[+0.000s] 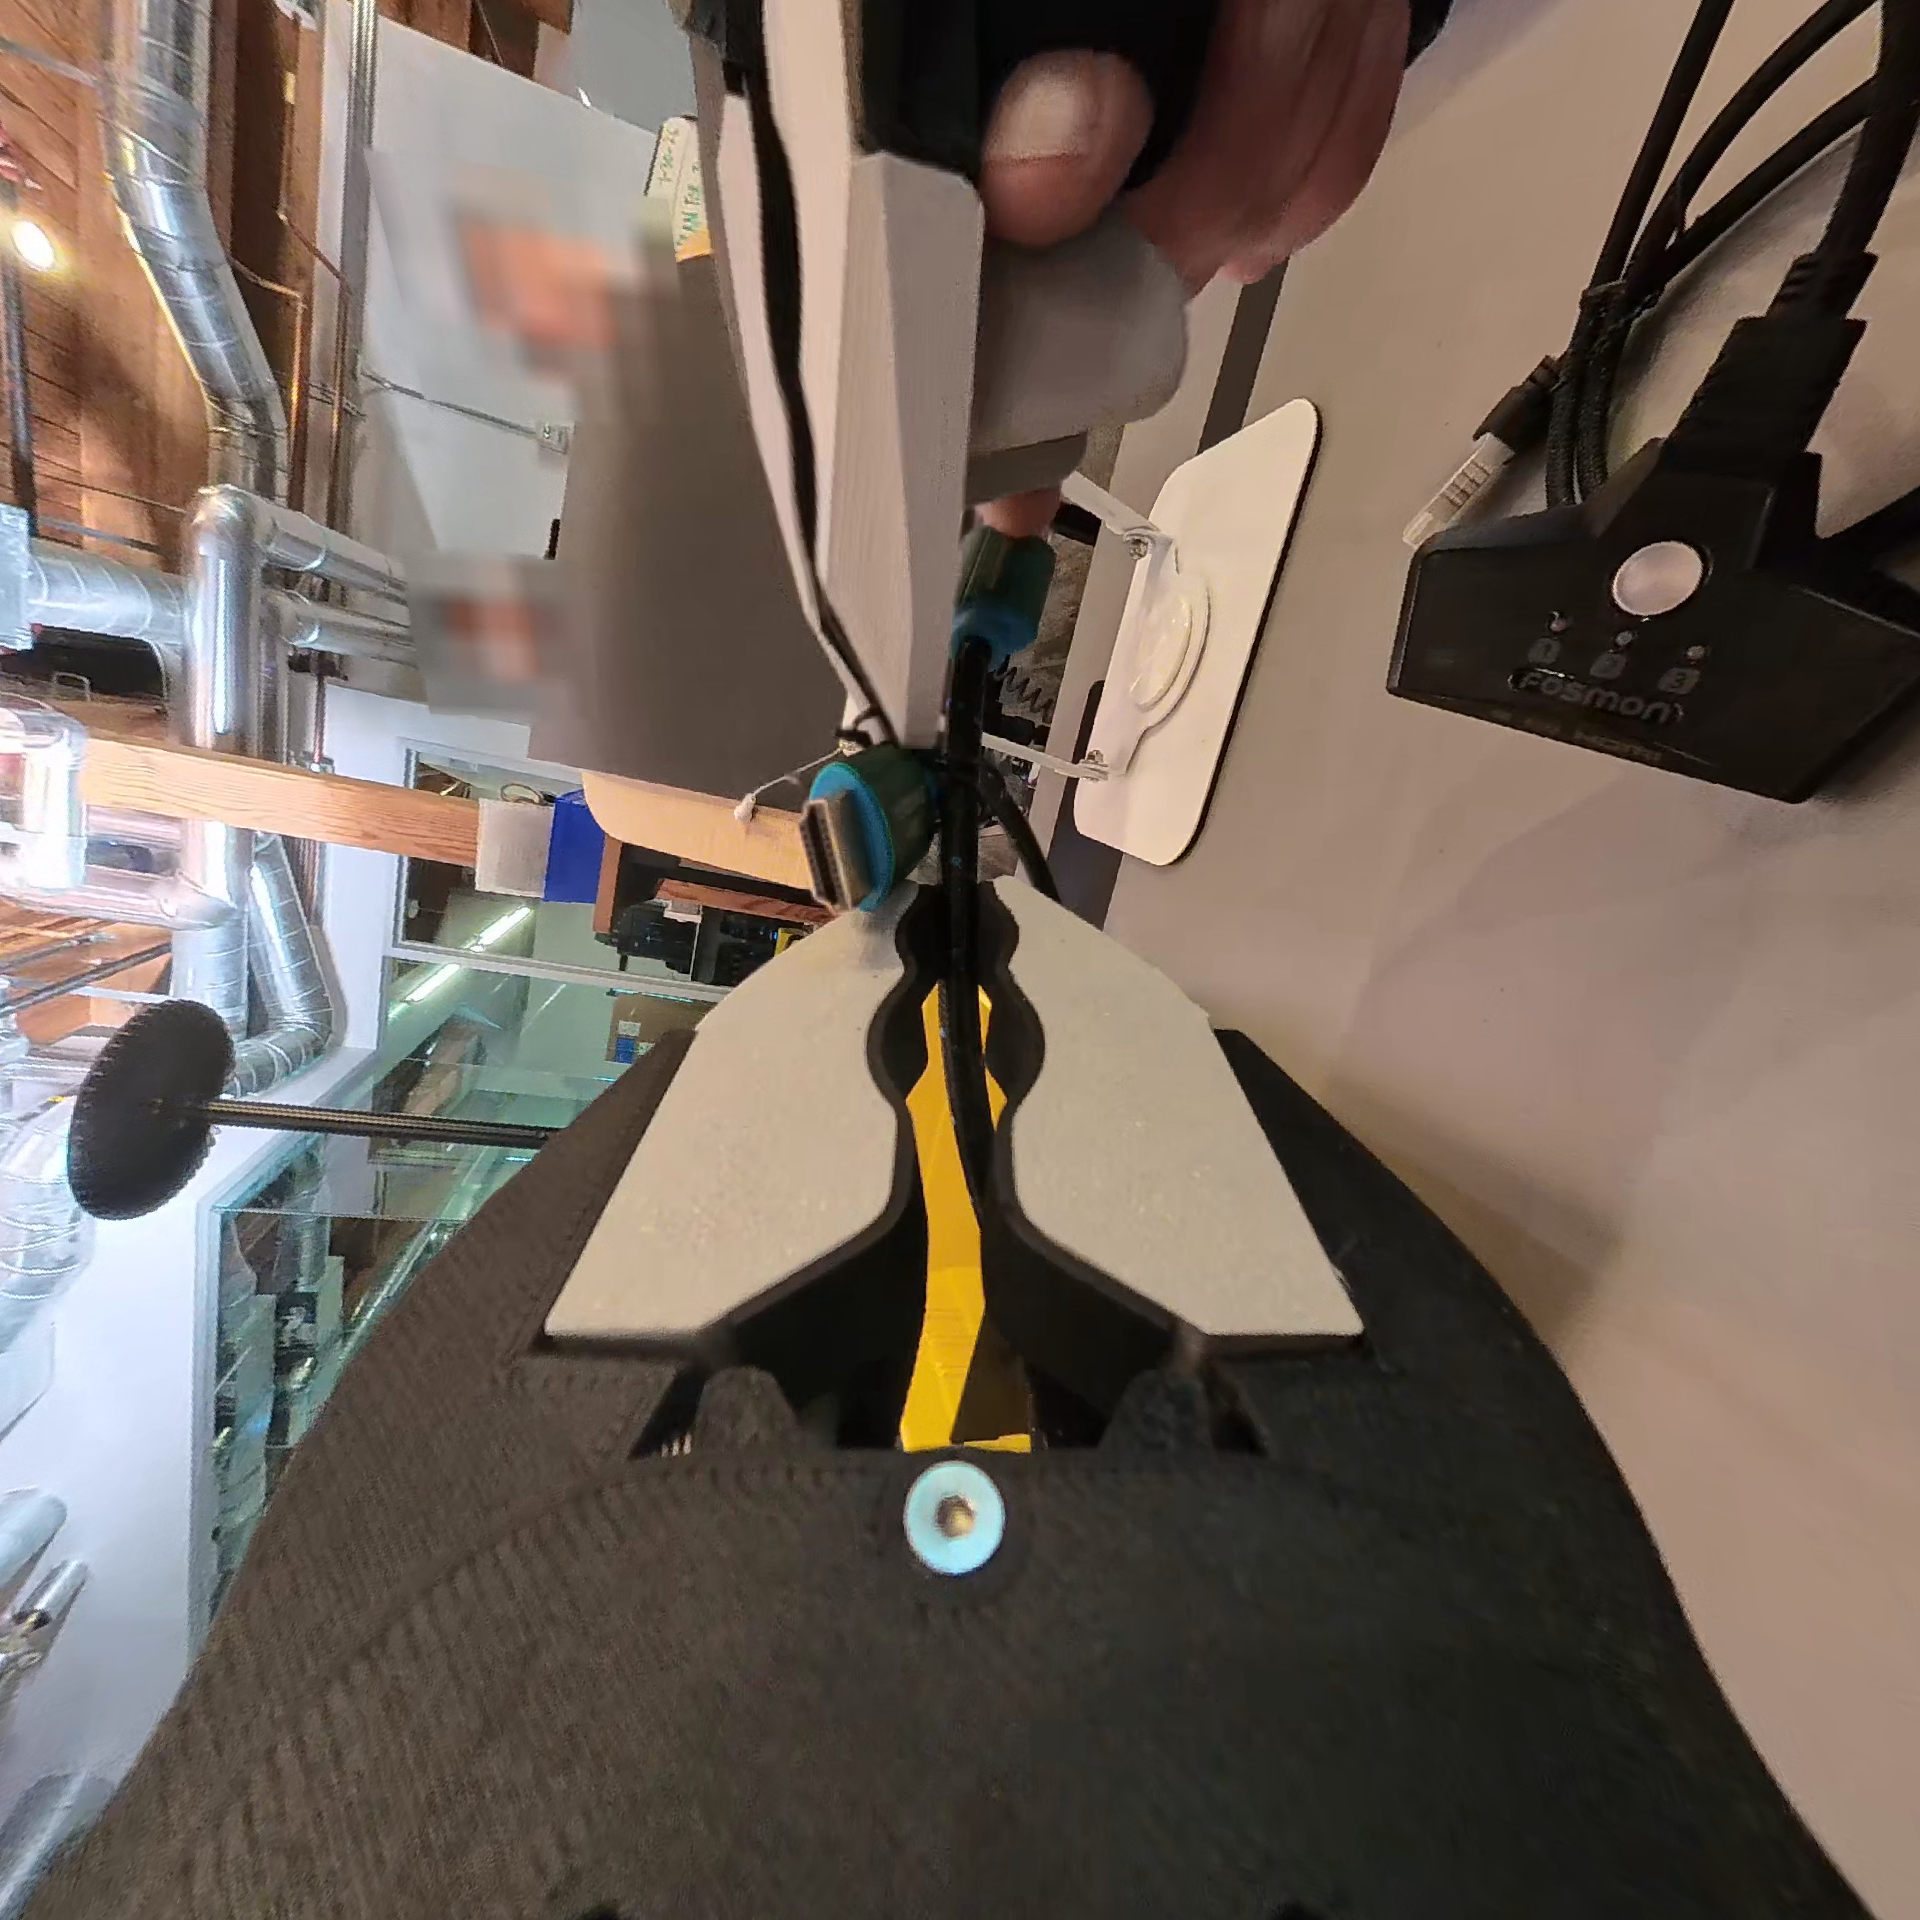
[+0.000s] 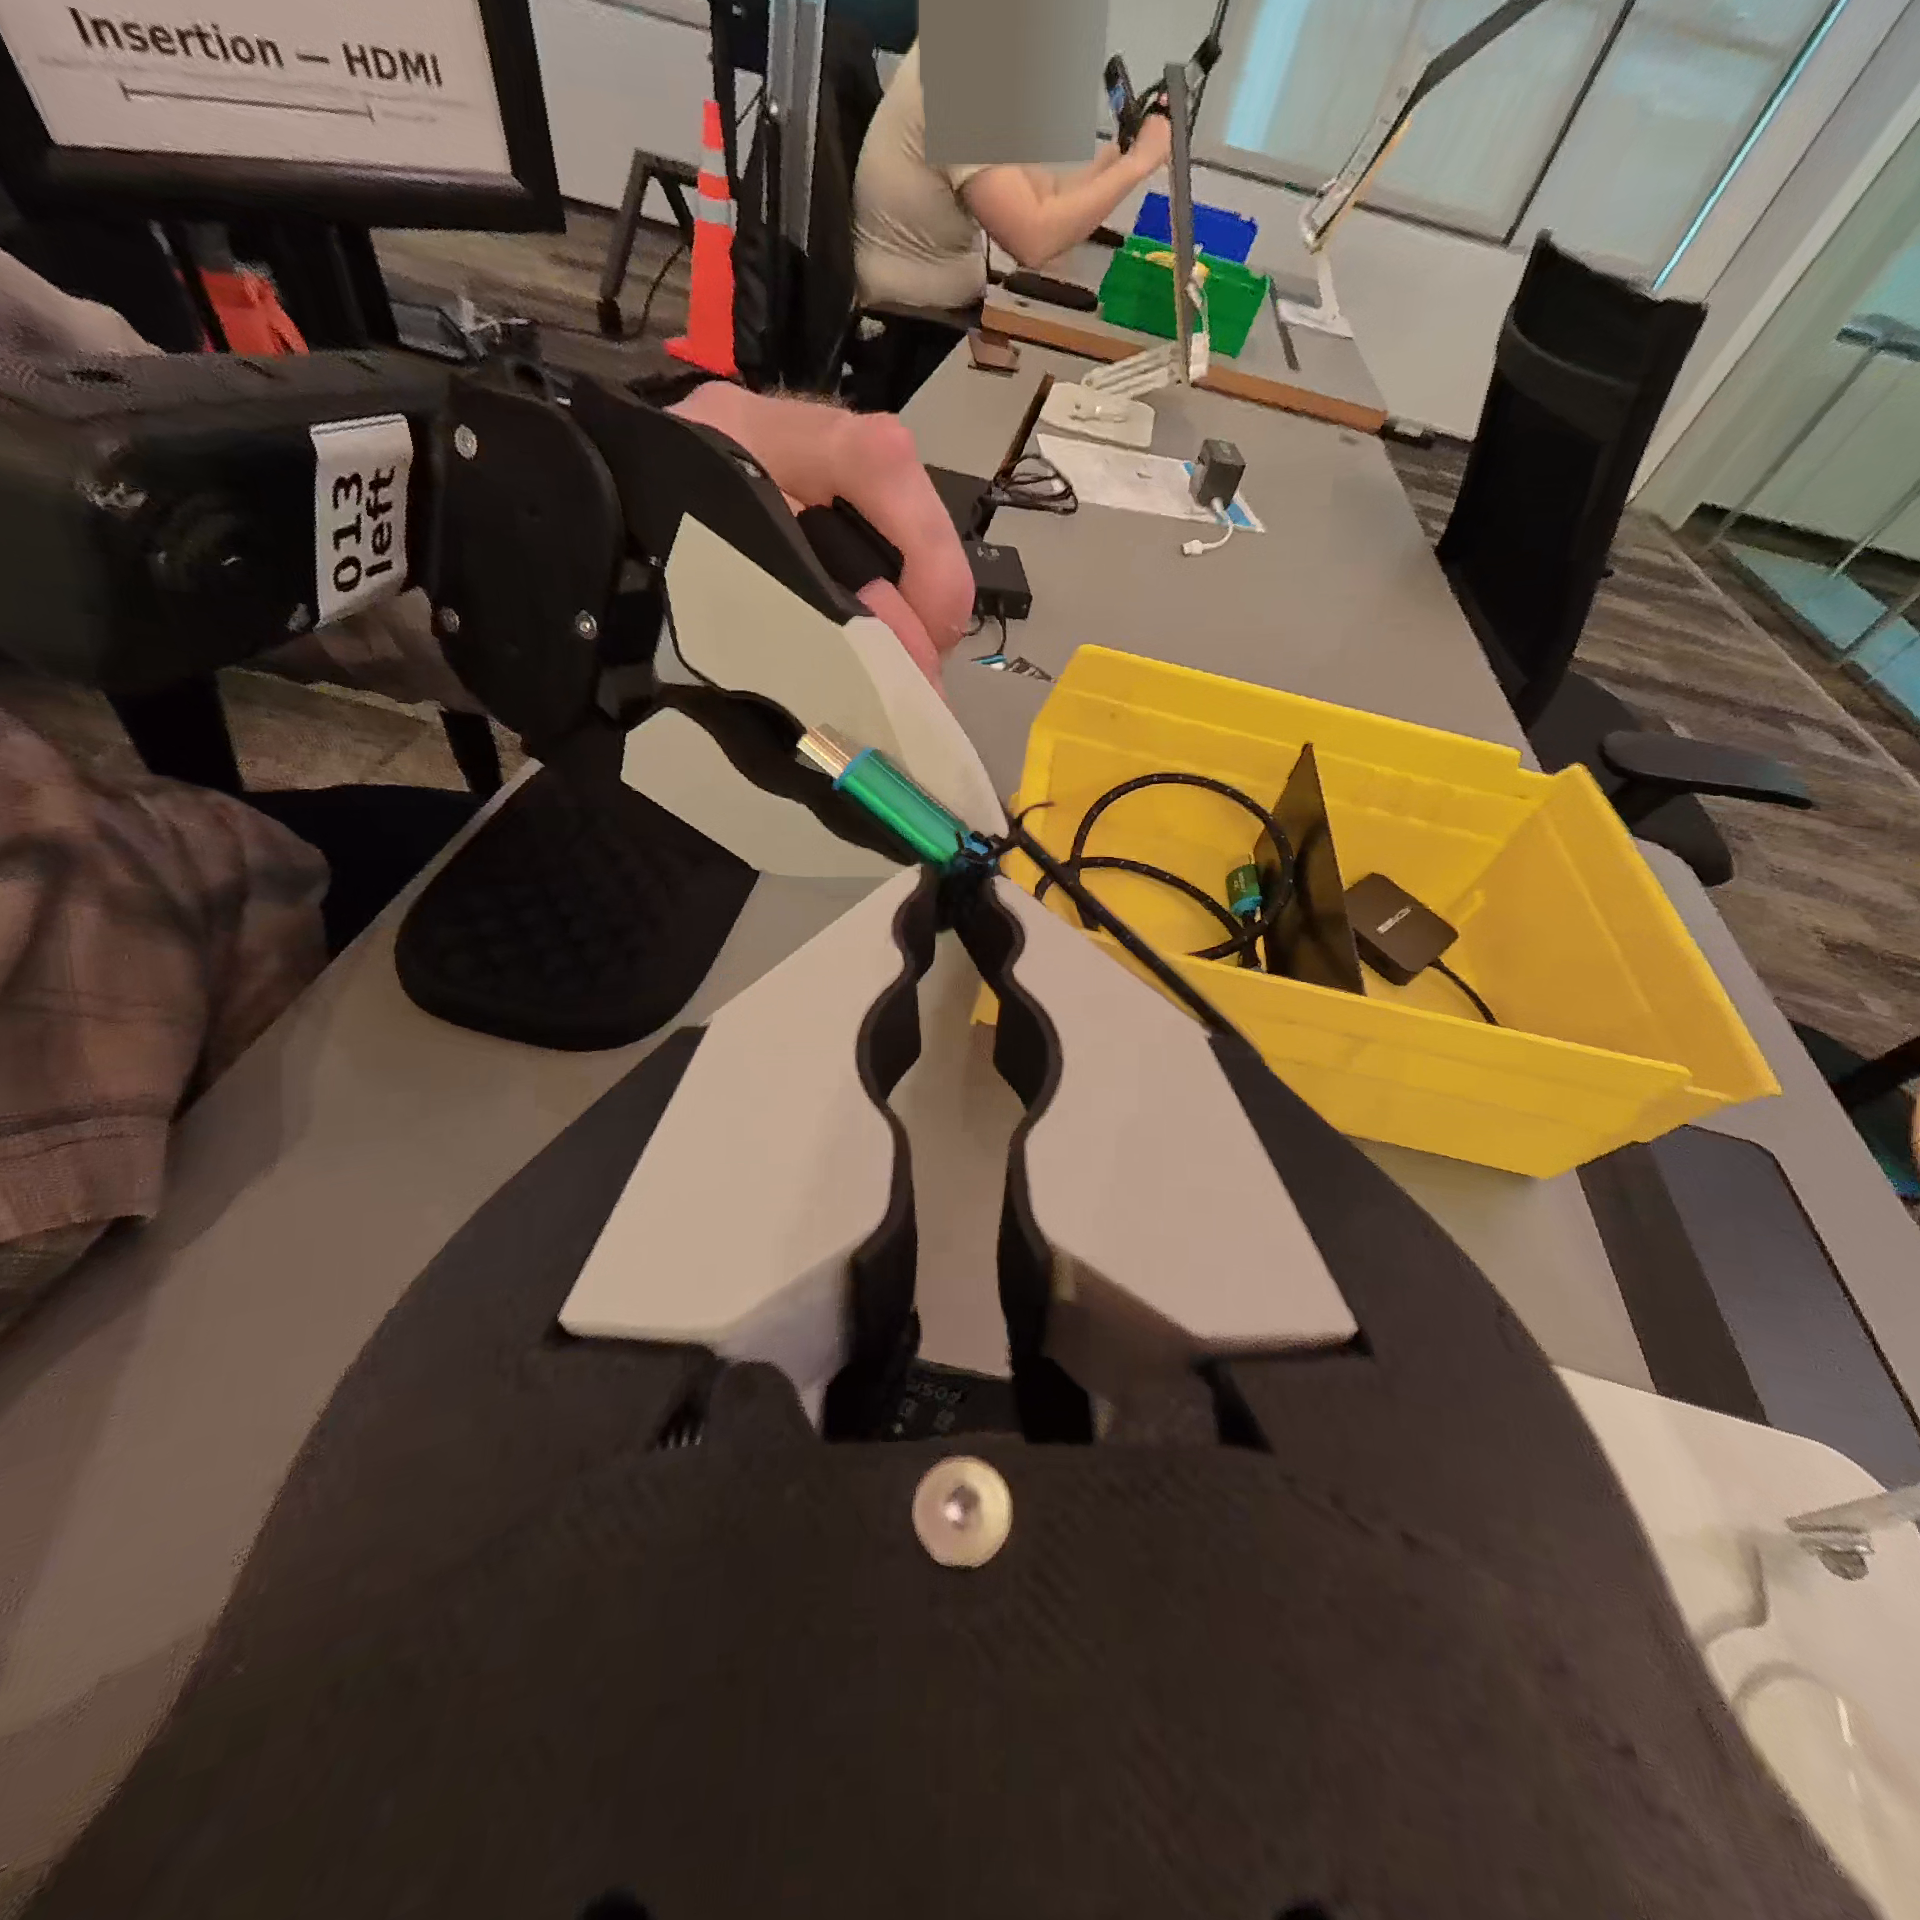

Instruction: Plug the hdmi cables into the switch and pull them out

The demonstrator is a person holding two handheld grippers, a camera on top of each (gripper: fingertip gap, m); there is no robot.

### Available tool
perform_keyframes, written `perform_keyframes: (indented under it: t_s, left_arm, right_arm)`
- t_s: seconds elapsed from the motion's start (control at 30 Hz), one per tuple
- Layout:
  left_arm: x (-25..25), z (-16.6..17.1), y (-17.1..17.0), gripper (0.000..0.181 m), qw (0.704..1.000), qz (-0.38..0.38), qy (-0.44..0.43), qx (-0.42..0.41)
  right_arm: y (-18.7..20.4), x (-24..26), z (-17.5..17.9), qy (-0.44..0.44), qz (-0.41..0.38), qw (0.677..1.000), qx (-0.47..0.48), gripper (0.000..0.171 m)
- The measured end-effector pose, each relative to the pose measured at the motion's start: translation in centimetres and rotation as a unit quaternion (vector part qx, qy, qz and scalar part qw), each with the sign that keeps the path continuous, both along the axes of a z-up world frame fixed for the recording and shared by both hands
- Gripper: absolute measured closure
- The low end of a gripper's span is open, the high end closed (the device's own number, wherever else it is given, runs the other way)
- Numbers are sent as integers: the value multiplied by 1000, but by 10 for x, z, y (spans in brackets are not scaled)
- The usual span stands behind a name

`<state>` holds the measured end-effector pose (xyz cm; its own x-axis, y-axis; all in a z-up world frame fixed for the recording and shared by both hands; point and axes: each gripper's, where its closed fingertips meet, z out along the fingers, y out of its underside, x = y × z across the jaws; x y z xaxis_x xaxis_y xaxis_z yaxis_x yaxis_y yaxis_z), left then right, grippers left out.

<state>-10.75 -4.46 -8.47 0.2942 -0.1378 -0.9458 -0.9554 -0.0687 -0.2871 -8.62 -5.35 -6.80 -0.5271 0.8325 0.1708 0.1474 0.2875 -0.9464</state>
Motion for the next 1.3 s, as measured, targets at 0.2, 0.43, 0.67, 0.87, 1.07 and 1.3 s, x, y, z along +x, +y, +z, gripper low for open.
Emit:
perform_keyframes:
  t_s: [0.2, 0.43, 0.67, 0.87, 1.07, 1.3]
  left_arm:
    - [-4, 3, -1, 174, 1000, 3, -5, 2]
    - [-8, 19, -7, 174, 985, -23, -172, 15]
    - [-10, 24, -8, 174, 955, -48, -294, -9]
    - [-15, 22, -10, 174, 985, -15, -170, 24]
    - [-11, 27, -12, 175, 998, -3, -53, 45]
    - [4, 26, -12, 175, 997, -5, 29, 66]
  right_arm:
    - [-4, -2, 5, 19, 1, 1000, 1, 171]
    - [4, -1, 21, 47, 1, 997, -64, 171]
    - [-6, 4, 23, 57, 9, 998, -5, 171]
    - [-12, 2, 15, 46, -10, 997, 64, 169]
    - [-4, 15, 41, 58, -12, 998, 11, 146]
    - [6, 6, 38, 22, -22, 996, -84, 164]
